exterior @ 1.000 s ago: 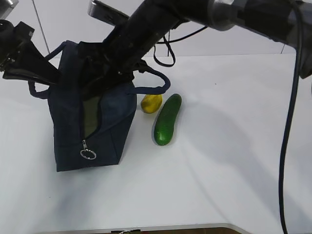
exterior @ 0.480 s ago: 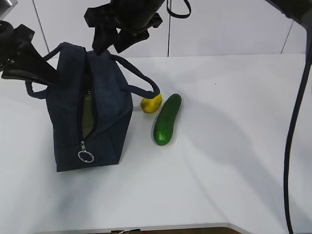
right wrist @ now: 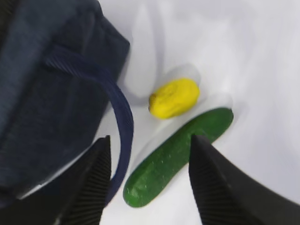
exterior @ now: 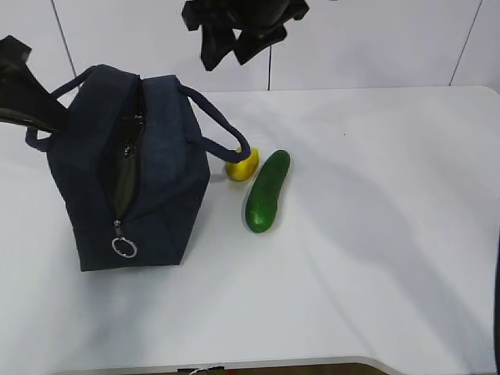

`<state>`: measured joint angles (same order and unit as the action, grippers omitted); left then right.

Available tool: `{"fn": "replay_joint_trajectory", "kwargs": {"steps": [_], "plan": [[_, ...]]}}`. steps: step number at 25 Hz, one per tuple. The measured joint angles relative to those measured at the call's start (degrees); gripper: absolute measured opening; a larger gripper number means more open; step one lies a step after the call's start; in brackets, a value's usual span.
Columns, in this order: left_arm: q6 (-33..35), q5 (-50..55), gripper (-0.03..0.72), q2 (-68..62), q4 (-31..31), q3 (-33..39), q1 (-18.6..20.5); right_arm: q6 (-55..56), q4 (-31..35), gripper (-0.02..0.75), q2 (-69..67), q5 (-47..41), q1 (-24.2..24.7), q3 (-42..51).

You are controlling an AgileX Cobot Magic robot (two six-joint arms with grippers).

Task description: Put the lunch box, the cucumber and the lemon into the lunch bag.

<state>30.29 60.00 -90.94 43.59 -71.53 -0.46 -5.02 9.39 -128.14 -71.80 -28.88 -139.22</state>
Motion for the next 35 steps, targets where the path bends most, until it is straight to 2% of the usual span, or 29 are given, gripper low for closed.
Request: {"fn": "replay_joint_trajectory", "kwargs": {"steps": [6,13,19,26,31,35], "plan": [[0.0,1.55,0.011,0.6,-0.22,0.68,3.22,1.73,-5.15,0.43,4.94,0.0,0.2,8.57],[0.19,0.87,0.011,2.91,0.75,6.55,3.48,3.77,-7.97,0.43,5.57,0.0,0.2,14.86],[0.45,0.74,0.011,4.7,0.75,7.39,3.48,8.48,-11.29,0.43,6.55,0.12,0.2,19.89],[0.45,0.64,0.011,4.7,0.75,7.39,3.48,23.37,-17.83,0.43,6.55,0.12,0.2,20.5],[0.45,0.52,0.011,4.7,0.75,7.48,3.48,31.05,-18.75,0.43,5.57,0.23,0.2,20.5],[0.45,-0.07,0.011,4.7,0.75,7.62,3.48,32.93,-18.75,0.43,3.47,0.23,0.2,20.5]]}}
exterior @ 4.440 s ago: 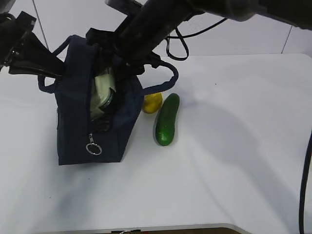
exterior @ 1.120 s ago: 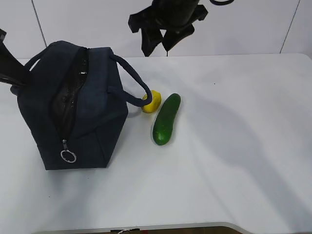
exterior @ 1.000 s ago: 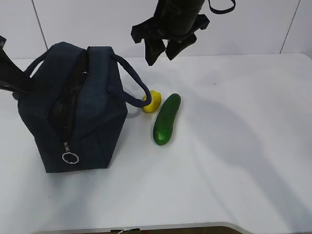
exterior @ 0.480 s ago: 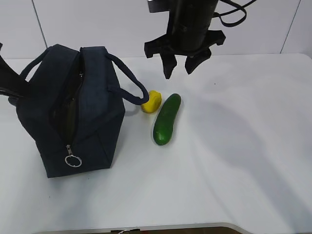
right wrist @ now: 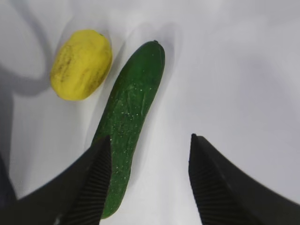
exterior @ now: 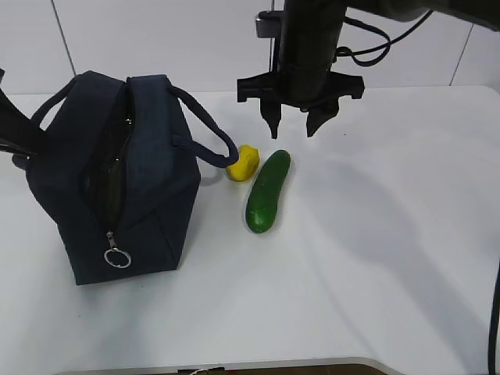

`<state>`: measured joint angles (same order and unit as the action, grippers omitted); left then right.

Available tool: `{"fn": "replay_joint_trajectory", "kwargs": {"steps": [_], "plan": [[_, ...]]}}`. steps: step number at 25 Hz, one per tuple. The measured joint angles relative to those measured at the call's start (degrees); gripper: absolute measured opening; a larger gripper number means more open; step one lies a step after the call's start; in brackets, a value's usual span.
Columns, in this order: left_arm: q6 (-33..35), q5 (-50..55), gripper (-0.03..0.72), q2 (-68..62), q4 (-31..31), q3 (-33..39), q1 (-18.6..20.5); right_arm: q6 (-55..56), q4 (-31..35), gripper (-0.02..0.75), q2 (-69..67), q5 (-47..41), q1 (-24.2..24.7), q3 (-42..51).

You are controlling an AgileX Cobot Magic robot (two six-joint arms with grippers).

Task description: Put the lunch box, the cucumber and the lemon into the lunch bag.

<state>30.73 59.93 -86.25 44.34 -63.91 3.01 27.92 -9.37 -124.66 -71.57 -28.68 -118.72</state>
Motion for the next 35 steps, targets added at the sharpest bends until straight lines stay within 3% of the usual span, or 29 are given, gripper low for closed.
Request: {"fn": "replay_joint_trajectory", "kwargs": {"steps": [5,10,13,35], "plan": [[0.0,-0.29,0.011,0.0,0.0,0.0,0.0,1.99,0.1,0.449,-1.73,0.11,0.0,0.14],[0.0,-0.42,0.011,0.0,0.0,0.0,0.0,3.89,2.23,0.582,-1.85,2.65,0.0,0.14],[0.0,-0.42,0.011,0.0,0.0,0.0,0.0,4.48,2.97,0.609,-2.48,3.98,0.0,0.14],[0.02,-0.42,0.011,0.0,0.0,0.0,0.0,6.77,4.4,0.594,-7.35,4.88,0.0,0.14]]}}
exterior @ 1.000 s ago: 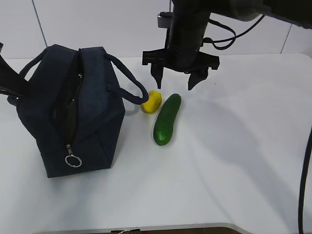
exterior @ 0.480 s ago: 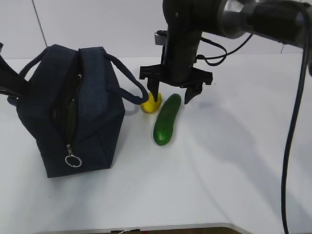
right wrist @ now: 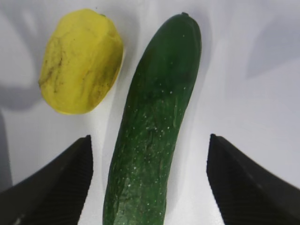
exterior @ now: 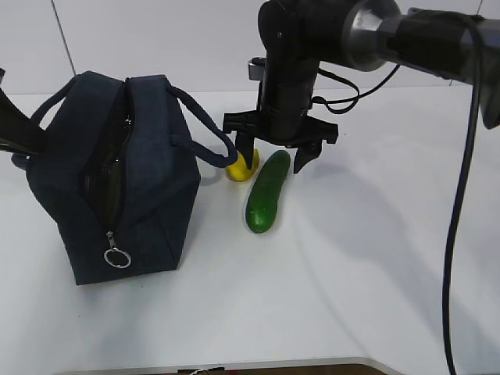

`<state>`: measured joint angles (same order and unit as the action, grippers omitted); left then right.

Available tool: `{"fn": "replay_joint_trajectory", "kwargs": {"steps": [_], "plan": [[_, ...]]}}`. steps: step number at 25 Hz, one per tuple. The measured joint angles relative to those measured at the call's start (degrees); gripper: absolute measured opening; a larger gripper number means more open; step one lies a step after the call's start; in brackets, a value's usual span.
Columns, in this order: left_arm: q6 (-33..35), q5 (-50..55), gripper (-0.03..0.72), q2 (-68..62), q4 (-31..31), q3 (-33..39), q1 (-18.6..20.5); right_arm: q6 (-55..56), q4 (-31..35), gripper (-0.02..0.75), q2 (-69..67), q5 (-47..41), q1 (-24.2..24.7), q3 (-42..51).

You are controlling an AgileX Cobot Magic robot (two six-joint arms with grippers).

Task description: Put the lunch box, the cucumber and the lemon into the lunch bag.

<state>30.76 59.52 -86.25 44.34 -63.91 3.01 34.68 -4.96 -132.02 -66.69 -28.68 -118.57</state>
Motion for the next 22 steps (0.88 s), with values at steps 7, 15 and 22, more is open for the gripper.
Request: {"fn": "replay_joint_trajectory", "kwargs": {"steps": [7,15,22], "plan": [[0.0,0.0,0.011,0.0,0.0,0.0,0.0,0.42,-0.1,0.594,-0.3,0.95,0.09,0.0],[0.0,0.0,0.011,0.0,0.0,0.0,0.0,0.53,-0.1,0.594,-2.04,0.24,0.09,0.0],[0.0,0.0,0.011,0.0,0.0,0.0,0.0,0.64,0.02,0.593,-3.55,0.34,0.09,0.0]]}}
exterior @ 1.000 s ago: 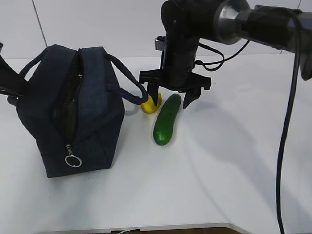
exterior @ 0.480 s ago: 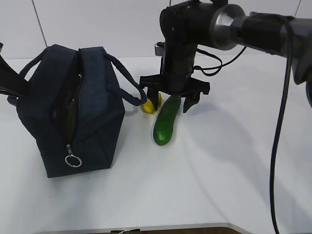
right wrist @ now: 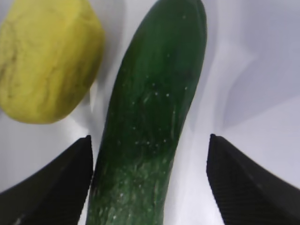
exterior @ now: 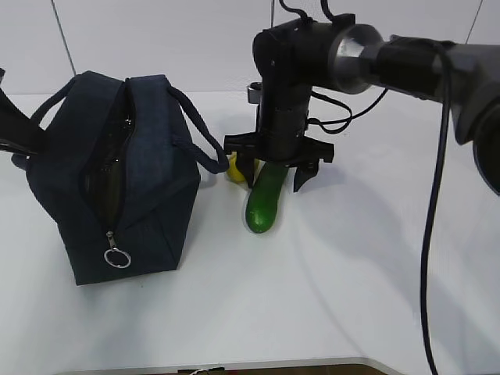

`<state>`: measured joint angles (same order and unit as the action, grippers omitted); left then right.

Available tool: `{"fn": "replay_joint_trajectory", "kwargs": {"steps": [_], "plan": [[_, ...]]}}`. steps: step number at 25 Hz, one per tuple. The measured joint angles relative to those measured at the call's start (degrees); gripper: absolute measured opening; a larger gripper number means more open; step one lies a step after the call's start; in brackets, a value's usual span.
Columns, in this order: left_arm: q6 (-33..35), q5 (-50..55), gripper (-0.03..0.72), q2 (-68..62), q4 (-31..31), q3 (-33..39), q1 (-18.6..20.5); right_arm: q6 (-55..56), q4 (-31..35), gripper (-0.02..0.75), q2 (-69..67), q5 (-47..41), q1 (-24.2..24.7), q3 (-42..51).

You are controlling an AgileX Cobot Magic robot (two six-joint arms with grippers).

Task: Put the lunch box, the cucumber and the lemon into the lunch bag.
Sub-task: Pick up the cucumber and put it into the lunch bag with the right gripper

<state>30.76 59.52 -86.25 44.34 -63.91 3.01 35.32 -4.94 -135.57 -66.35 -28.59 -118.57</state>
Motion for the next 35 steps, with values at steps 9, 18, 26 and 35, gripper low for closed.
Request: {"fn": "replay_joint_trajectory", "kwargs": {"steps": [9,18,26,35], "plan": [[0.0,0.0,0.011,0.0,0.0,0.0,0.0,0.0,0.0,0.524,-0.47,0.0,0.0,0.0],[0.0,0.0,0.011,0.0,0.0,0.0,0.0,0.0,0.0,0.374,-0.47,0.0,0.0,0.0],[0.0,0.0,0.011,0.0,0.93,0.0,0.0,-0.93,-1.53,0.365,-0.47,-3.4,0.0,-3.08],[0.0,0.0,0.011,0.0,1.99,0.0,0.0,-7.03,-2.46,0.365,-0.24,-3.76,0.0,-9.95]]}}
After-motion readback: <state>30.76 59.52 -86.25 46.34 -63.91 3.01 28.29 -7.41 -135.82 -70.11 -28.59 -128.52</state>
